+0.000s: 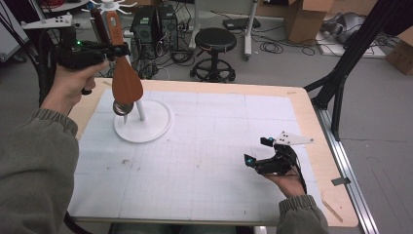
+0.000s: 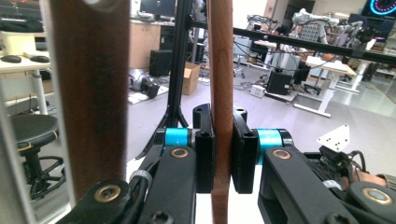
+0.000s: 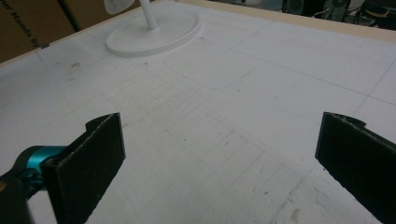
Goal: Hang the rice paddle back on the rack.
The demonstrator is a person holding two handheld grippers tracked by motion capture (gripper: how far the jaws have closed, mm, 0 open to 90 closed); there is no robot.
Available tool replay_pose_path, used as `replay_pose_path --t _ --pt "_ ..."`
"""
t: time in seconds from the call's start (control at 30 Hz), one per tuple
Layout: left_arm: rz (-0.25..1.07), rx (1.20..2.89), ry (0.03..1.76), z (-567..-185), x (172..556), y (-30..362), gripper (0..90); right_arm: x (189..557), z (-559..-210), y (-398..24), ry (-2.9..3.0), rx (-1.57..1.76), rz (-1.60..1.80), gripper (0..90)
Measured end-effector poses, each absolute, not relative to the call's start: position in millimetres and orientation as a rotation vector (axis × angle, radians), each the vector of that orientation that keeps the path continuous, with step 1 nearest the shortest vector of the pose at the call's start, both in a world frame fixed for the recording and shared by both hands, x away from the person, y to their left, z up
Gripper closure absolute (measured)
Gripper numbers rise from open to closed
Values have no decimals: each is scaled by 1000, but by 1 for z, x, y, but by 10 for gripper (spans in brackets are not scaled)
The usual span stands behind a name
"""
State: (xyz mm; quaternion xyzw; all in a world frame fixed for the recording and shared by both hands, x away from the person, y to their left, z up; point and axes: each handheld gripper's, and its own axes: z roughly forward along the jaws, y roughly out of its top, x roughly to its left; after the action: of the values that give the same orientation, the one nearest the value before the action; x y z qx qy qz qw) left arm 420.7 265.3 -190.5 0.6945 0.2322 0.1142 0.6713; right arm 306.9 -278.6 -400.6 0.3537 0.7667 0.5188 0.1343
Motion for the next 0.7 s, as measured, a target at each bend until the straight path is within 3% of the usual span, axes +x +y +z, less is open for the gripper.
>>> replay_pose_path --t 0.7 --pt "333 1587 574 -194 416 266 796 306 -400 -277 2230 1018 1508 6"
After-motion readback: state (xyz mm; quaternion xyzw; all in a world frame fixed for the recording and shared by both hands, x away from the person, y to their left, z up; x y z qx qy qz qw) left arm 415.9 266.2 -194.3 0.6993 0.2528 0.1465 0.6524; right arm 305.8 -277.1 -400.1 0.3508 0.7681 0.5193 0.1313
